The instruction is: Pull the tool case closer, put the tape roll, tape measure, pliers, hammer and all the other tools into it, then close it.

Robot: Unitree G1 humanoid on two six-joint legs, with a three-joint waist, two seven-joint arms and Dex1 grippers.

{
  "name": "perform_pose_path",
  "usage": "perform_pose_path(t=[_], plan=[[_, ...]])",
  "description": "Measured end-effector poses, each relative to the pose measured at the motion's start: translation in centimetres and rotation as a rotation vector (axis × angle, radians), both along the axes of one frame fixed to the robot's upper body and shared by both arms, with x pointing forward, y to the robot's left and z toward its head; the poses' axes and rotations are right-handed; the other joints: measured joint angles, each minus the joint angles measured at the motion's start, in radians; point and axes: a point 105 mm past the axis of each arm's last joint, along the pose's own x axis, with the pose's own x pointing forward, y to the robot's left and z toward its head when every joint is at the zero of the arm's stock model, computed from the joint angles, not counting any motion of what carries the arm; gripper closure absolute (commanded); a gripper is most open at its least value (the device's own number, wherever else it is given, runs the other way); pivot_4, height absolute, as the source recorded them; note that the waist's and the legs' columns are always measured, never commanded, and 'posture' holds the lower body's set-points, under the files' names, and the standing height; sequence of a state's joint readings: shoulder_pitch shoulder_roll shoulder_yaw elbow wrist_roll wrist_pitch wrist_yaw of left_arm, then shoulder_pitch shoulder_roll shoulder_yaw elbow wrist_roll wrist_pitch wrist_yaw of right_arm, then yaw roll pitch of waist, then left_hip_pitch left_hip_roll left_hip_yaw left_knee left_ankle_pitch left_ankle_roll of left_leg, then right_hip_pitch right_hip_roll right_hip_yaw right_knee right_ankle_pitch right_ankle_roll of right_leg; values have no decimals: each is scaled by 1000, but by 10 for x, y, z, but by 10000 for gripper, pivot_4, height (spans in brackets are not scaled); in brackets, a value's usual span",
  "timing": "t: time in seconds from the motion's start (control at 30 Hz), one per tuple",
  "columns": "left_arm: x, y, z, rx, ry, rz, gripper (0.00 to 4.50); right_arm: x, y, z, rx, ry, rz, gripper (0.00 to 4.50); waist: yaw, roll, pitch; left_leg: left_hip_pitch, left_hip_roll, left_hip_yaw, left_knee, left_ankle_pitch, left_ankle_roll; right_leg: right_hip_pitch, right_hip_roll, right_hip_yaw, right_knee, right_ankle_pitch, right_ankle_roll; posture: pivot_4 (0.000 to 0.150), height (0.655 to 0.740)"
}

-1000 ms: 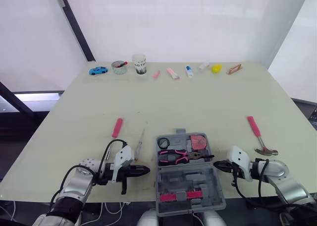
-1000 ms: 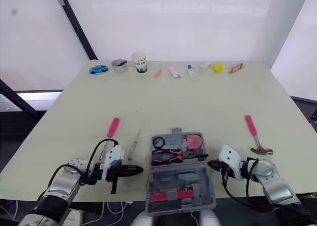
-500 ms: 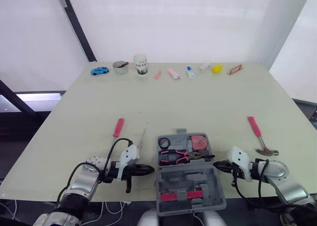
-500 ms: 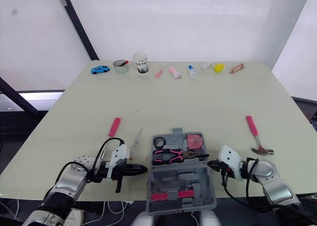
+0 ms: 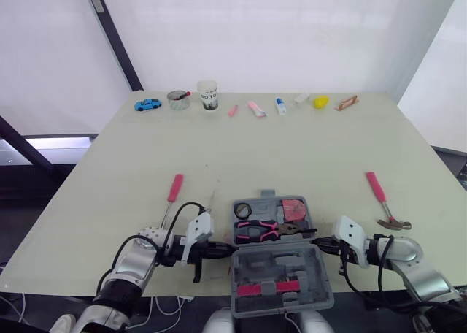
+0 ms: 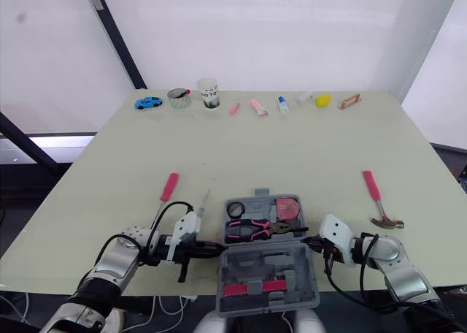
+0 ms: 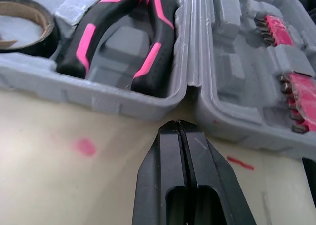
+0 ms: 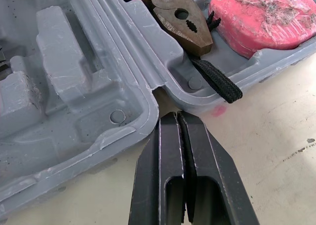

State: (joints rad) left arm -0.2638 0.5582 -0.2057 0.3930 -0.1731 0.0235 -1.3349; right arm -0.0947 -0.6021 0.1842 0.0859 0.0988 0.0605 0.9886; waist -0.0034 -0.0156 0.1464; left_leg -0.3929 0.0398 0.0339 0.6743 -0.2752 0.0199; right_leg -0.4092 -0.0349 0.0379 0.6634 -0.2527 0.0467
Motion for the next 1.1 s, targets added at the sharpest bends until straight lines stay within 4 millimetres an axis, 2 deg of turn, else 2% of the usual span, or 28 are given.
perform_pose_path(t=[0.83, 1.1], plan=[[6, -9, 1, 7, 9, -7, 45000, 2, -1, -1, -7, -6, -15, 44516, 6, 0, 0, -1, 0, 0, 4, 0, 0, 1, 0, 1, 1, 2, 2, 1500, 7400], [19, -8, 5, 16, 10, 1, 45000, 13, -1, 1, -4, -18, -40, 44516, 9, 0, 0, -2, 0, -1, 10, 0, 1, 1, 2, 1, 2, 4, 1, 1500, 7400]])
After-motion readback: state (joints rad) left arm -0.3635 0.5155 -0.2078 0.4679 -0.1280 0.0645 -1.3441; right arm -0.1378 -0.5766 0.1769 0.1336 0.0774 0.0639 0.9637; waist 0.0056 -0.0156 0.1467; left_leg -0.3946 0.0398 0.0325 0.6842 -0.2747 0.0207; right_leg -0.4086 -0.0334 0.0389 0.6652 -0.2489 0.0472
